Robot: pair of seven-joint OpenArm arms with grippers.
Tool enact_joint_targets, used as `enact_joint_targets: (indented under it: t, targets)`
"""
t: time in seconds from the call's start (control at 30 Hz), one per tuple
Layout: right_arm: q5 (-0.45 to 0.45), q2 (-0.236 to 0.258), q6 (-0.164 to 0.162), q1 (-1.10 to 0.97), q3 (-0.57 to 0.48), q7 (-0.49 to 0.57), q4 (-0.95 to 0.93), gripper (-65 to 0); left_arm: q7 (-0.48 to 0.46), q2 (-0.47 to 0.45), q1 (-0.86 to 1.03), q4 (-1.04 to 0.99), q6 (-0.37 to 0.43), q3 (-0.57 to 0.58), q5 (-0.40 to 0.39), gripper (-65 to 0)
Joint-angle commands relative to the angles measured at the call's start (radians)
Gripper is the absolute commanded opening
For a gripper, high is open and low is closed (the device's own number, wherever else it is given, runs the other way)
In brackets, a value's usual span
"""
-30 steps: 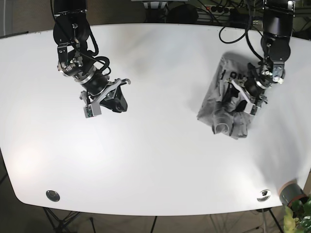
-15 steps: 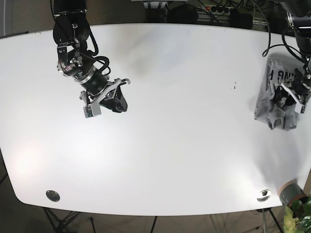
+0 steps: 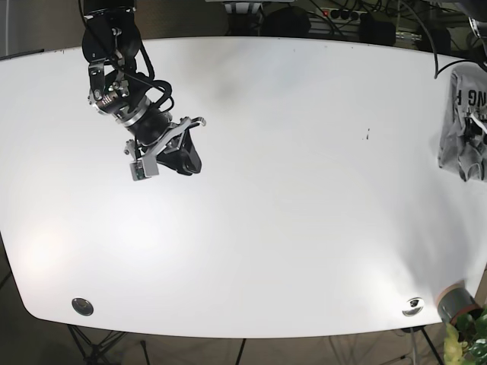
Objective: Fold the T-shirt properly
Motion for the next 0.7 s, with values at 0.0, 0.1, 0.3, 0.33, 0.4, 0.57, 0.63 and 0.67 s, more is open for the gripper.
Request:
enact_joint_targets:
  t: [0.0, 0.1, 0.3, 0.33, 0.4, 0.57, 0.63, 0.67]
  targets:
    - [0.013, 0.004, 0.007, 0.000, 0.003, 0.026, 0.034, -56.3, -0.012, -0.037, -0.009, 0.052, 0.008, -0.036, -0.004, -30.4]
    - [0.011, 0.004, 0.007, -0.011, 0.004, 0.026, 0.043, -56.3, -0.009, -0.049, -0.006, 0.135, 0.008, -0.059, -0.004, -30.3]
    - [0.011, 0.006, 0.007, -0.045, 0.047, 0.029, 0.045, -56.3, 0.106, -0.049, 0.005, 0.255, 0.008, -0.128, -0.004, -30.3]
    - [0.011, 0.006, 0.007, -0.053, 0.053, 0.029, 0.045, -56.3, 0.126, -0.048, 0.005, 0.276, 0.008, -0.138, -0.004, -30.3]
    - [0.011, 0.006, 0.009, -0.071, 0.075, 0.029, 0.048, -56.3, 0.175, -0.042, 0.005, 0.337, 0.008, -0.161, -0.003, -30.4]
    - [0.010, 0.006, 0.014, -0.102, 0.110, 0.029, 0.072, -56.3, 0.207, -0.002, 0.057, 0.456, 0.008, -0.243, -0.003, -30.4]
    - [0.010, 0.007, 0.014, -0.112, 0.127, 0.029, 0.074, -56.3, 0.207, 0.040, 0.099, 0.543, 0.008, -0.299, 0.003, -30.4]
    - [0.010, 0.010, 0.014, -0.112, 0.135, 0.029, 0.074, -56.3, 0.207, 0.063, 0.114, 0.575, 0.008, -0.316, 0.003, -30.4]
